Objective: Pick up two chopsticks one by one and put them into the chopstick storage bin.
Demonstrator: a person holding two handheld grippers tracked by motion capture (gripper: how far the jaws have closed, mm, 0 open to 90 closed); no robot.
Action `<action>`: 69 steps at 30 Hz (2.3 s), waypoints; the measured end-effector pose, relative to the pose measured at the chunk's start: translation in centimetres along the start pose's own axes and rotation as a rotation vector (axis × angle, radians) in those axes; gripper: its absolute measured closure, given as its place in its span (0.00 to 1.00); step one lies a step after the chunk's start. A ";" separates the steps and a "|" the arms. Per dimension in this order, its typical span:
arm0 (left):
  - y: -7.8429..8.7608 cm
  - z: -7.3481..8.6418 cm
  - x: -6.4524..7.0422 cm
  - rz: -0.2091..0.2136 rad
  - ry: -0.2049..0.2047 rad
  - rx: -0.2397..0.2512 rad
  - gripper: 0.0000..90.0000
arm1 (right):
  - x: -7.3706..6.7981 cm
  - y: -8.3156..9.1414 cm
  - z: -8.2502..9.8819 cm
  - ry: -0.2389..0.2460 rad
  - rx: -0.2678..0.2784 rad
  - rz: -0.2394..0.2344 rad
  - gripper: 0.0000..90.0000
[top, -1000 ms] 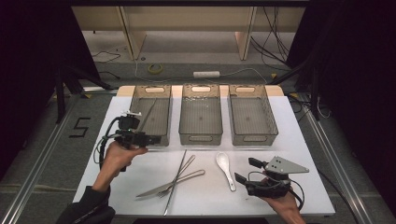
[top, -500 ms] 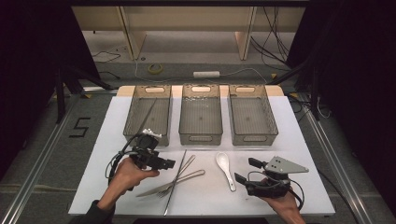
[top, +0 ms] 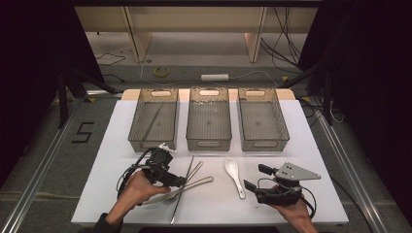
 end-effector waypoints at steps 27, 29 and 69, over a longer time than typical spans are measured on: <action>-2.4 1.7 1.7 -0.002 -0.094 -0.139 0.33 | -0.1 -0.1 0.1 0.004 -0.008 -0.004 0.26; -2.6 1.9 1.8 -0.010 -0.094 -0.145 0.36 | -0.1 -0.1 0.1 0.004 -0.009 -0.003 0.26; -3.4 2.4 0.9 0.034 -0.063 -0.192 0.82 | -0.2 -0.1 0.1 0.007 -0.013 -0.005 0.26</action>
Point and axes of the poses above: each handheld gripper's, and its own axes: y roughly backward along the jaws, z roughly out of its underside, x roughly to its right, the point moved 8 cm from there along -y, roughly forward along the jaws, and after that the axes turned 1 degree about -x, right-handed, at the moved point
